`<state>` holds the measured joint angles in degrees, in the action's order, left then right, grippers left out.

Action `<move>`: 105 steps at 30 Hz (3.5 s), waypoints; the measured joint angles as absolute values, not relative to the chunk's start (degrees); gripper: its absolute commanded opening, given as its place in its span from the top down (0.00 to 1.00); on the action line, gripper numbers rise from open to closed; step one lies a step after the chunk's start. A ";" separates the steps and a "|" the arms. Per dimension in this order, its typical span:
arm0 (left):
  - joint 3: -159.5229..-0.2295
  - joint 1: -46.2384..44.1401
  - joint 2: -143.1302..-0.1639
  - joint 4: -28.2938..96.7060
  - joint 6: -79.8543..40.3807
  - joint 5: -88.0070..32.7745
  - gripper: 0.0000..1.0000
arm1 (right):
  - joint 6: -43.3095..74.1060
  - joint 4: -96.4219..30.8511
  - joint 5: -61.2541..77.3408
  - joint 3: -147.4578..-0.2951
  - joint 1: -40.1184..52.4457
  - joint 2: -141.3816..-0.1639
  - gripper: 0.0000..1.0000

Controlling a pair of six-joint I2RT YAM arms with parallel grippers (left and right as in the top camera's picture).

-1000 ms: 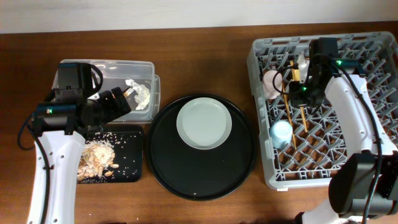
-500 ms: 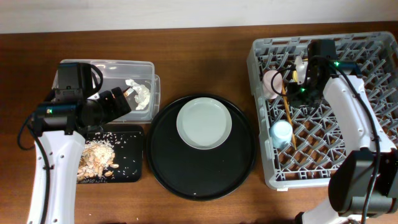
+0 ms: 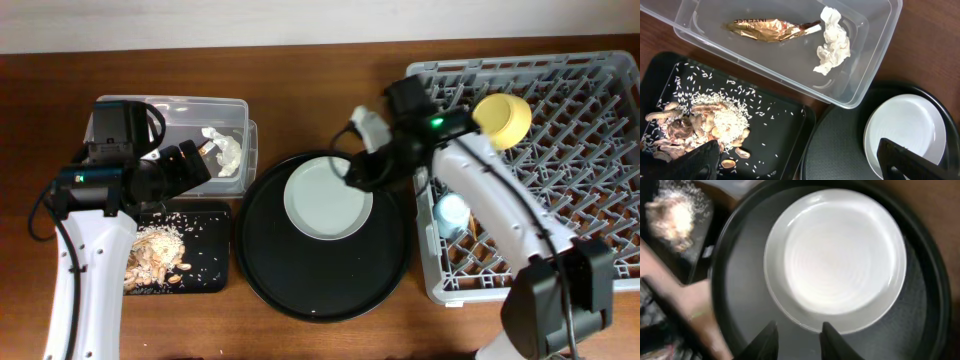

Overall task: Sort waste into correct bins and load items into the dishwasher rack
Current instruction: 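Reach the right gripper back to the white plate rim and grasp it, then lift the white plate into the dish rack and stand it upright, then release the plate and withdraw the right gripper from the rack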

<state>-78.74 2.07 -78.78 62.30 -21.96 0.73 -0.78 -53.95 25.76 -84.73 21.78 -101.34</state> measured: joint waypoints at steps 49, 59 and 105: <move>-78.74 2.07 -78.78 62.35 -21.96 0.71 0.01 | -22.81 -82.35 33.74 -92.79 -21.45 -81.78 0.96; -78.74 2.07 -78.78 62.33 -21.98 0.71 0.01 | -40.21 -88.92 57.14 -92.77 -26.98 -100.12 0.96; -78.74 2.07 -78.78 62.28 -21.96 0.71 0.01 | -5.74 -71.29 19.97 -112.75 -7.09 -101.32 0.01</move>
